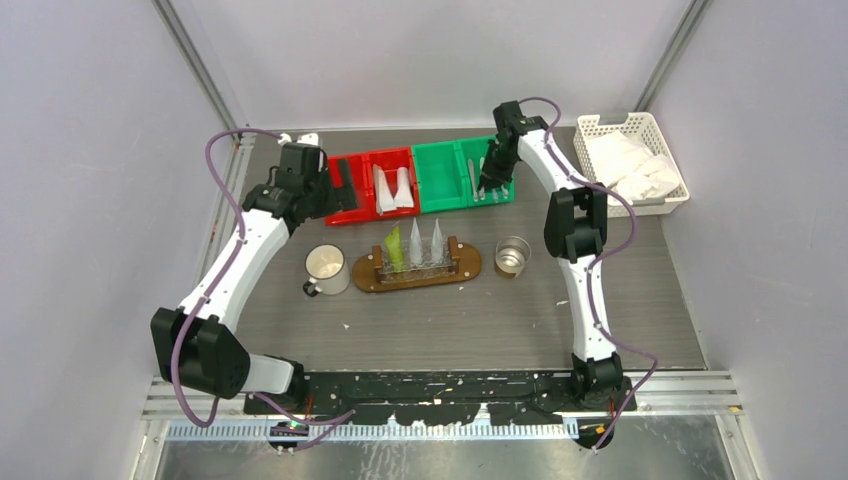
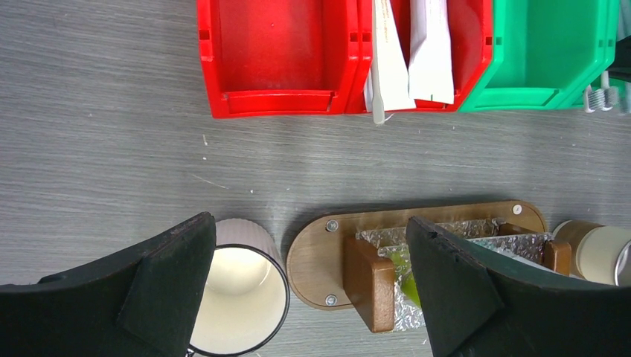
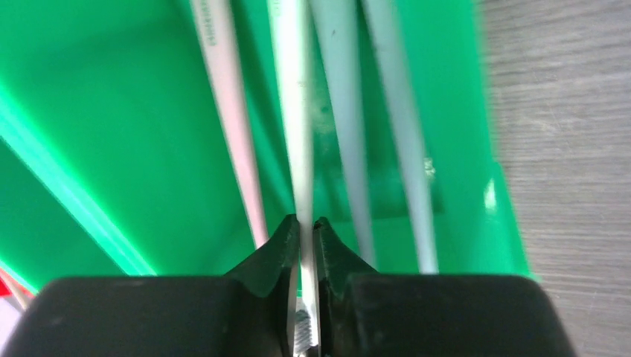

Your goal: Prepare toiletry sets of a toothbrush and toothpaste on the tray

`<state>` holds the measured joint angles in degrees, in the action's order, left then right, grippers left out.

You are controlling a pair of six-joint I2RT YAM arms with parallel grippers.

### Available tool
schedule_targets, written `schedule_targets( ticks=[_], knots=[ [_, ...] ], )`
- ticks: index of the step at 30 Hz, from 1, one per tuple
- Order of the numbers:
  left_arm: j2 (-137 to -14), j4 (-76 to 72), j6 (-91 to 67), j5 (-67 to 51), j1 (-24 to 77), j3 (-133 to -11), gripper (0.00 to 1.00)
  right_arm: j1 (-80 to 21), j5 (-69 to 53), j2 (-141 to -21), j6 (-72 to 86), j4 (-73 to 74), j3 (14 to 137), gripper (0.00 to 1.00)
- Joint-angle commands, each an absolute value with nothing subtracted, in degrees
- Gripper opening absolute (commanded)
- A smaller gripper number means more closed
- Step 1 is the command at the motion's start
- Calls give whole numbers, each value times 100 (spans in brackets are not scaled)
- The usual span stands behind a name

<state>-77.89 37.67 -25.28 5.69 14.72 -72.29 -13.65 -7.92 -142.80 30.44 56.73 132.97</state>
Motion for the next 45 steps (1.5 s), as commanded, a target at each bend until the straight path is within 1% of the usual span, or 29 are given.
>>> schedule_targets(
  ticks=[1,5,11,15,17,19,23,27,30,34,40,45],
  knots=[
    [-7821,3509,-2561,449,1419,-7231,100,-1319,-911,-14105,3065,5554,13468,9],
    [-7831,3498,-2574,435,1415,-7216,100,-1319,-915,-13853,3054,5560,13449,4],
    [-7812,3517,-2584,425,1415,-7207,100,-1310,-1036,-13428,2955,5807,13718,4],
    [-7775,3534,-2584,430,1415,-7182,100,-1308,-1274,-12979,2959,5908,13613,3],
    [-7762,3558,-2588,435,1415,-7172,100,-1310,-1430,-12670,3042,5953,13332,1],
    [-7744,3626,-2593,433,1415,-7180,100,-1316,-1516,-12239,3118,5995,12787,1],
    [-7662,3753,-2593,448,1408,-7187,100,-1325,-1631,-10985,3130,6145,11461,1],
    [-7629,3759,-2739,173,1407,-7154,100,-1370,-1465,-10001,2913,7030,10821,1],
    [-7588,3524,-2922,-239,1415,-6974,100,-1422,-1424,-9482,2685,8064,10609,1],
    [-7572,3323,-3035,-635,1414,-6726,100,-1422,-1519,-8826,2689,8892,10136,2],
    [-7576,3002,-3207,-1061,1415,-6337,100,-1416,-2673,-8296,3434,8829,8777,2],
    [-7468,3017,-3141,-993,1409,-6207,100,-1415,-2579,-8419,3177,9432,8565,1]
  ],
)
